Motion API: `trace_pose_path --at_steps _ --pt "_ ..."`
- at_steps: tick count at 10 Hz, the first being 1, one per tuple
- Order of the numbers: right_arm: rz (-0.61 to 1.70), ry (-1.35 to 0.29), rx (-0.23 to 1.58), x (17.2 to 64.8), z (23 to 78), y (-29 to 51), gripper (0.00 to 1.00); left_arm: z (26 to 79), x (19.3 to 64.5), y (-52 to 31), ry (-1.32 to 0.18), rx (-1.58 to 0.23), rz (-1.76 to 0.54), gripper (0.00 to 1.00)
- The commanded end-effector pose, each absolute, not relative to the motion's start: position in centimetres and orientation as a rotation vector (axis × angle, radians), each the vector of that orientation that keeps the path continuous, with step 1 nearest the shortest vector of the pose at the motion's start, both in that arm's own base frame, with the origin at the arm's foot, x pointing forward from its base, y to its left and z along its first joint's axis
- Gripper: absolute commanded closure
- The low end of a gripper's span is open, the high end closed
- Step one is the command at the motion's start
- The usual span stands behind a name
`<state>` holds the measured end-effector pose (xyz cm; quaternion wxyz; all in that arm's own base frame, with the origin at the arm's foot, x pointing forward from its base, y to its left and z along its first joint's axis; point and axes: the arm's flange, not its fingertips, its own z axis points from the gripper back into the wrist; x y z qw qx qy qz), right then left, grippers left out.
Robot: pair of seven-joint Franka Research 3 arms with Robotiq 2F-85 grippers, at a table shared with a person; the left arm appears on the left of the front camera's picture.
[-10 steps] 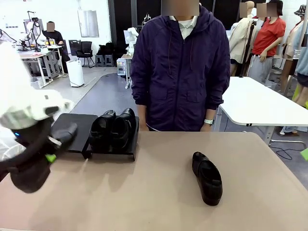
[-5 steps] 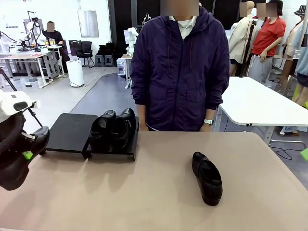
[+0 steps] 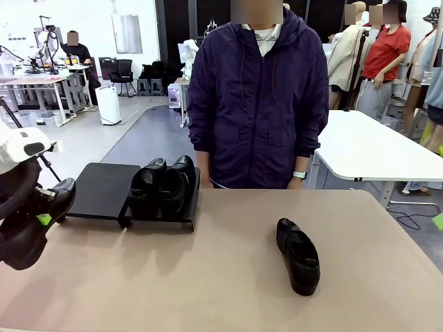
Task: Organize the shoes by placing them on the stand.
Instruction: Place the Shoe from the middle of the table onto the Shoes Stand.
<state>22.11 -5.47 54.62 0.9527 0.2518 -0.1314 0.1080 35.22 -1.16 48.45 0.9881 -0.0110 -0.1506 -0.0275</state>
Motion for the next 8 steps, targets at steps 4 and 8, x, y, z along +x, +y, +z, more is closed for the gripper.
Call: trace_pose_path --at_steps 4,8 --pt "0.235 -0.274 0.511 22.4 55.0 -5.8 0.00 50.8 43.8 -1.6 -0.327 0.015 -0.131 1.00" --pt "0.235 -0.274 0.511 22.4 55.0 -5.8 0.00 49.5 54.3 -0.9 -0.409 0.008 -0.103 1.00"
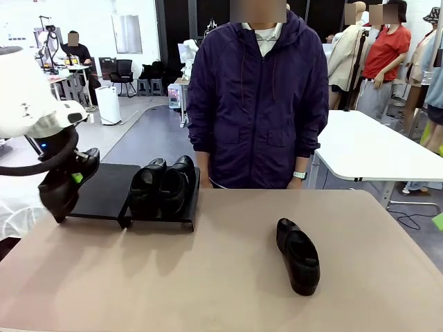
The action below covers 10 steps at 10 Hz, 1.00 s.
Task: Organize the shoes by placing them on the stand.
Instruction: Place the Shoe from the middle of the table onto the Shoes Stand.
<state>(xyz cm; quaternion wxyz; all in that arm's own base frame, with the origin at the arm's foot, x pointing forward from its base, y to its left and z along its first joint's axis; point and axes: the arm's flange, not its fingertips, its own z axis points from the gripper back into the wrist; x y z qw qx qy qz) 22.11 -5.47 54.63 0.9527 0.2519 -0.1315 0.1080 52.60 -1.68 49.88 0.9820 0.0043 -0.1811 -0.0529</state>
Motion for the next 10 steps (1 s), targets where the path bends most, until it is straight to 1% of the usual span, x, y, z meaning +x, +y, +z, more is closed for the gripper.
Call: trace_pose_path --at_steps 1,3,4,5,10 --pt "0.235 -0.274 0.511 22.4 55.0 -5.8 0.00 48.2 56.1 -0.4 -0.448 0.013 -0.067 1.00" --pt "0.235 -0.274 0.511 22.4 55.0 -5.8 0.00 45.8 58.3 -0.2 -0.483 -0.024 -0.069 1.00" --pt "0.235 -0.274 0.511 22.4 55.0 -5.8 0.00 45.1 58.9 0.3 -0.485 -0.009 -0.055 1.00" --pt "0.235 -0.274 0.511 22.4 55.0 -5.8 0.00 44.6 59.3 0.6 -0.488 0.004 -0.036 1.00" --pt "0.235 -0.274 0.511 22.4 55.0 -5.8 0.00 43.5 60.3 0.8 -0.494 0.090 -0.093 1.00"
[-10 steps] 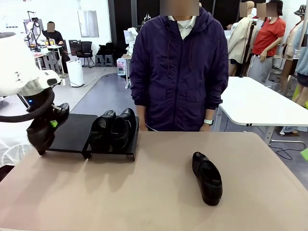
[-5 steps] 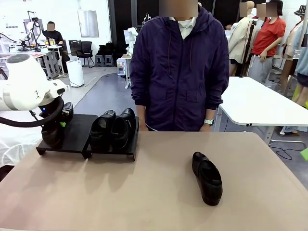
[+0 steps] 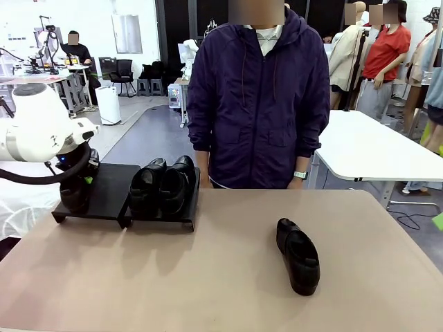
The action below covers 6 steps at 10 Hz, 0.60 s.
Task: Organize the shoes by placing them on the stand.
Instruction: Place the Shoe from the middle of the table onto the Shoes Stand.
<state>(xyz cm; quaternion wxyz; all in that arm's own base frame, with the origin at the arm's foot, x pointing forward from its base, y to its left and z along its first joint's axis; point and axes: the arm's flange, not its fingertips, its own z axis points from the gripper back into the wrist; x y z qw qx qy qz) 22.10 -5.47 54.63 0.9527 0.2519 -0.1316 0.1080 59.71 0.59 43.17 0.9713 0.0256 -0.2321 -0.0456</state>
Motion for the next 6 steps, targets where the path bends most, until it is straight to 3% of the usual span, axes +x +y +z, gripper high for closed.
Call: trace_pose_path --at_steps 1,6 --pt "0.235 -0.274 0.511 22.35 54.96 -5.79 0.00 43.44 60.43 0.81 -0.500 0.101 -0.111 1.00" --pt "0.235 -0.274 0.511 22.35 54.96 -5.79 0.00 43.39 60.63 0.67 -0.529 0.124 -0.141 1.00"
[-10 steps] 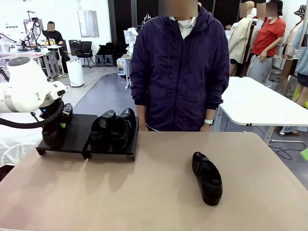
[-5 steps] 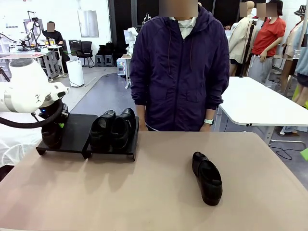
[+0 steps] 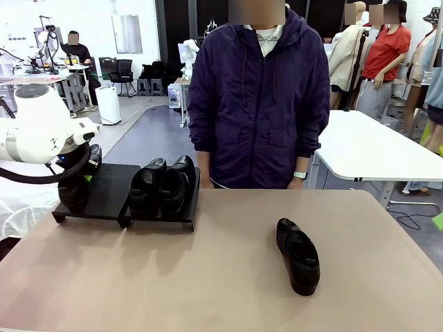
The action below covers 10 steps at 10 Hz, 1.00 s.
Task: Organize the shoes by placing them on the stand.
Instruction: Place the Shoe from the middle of the table onto the Shoes Stand.
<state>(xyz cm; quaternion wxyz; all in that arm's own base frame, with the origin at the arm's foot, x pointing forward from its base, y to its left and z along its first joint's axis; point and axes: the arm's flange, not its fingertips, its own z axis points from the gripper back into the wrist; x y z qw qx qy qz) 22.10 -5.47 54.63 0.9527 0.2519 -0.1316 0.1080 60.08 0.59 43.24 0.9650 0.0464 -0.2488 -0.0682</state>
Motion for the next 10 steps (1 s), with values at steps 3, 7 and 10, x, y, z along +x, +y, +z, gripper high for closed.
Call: trace_pose_path --at_steps 3,7,10 --pt "0.235 -0.274 0.511 22.4 55.0 -5.8 0.00 43.4 60.7 0.5 -0.518 0.128 -0.142 0.00" --pt "0.235 -0.274 0.511 22.4 55.0 -5.8 0.00 43.8 60.3 0.4 -0.535 0.122 -0.160 0.00" --pt "0.235 -0.274 0.511 22.4 55.0 -5.8 0.00 49.2 54.8 0.5 -0.480 0.049 -0.232 0.00"
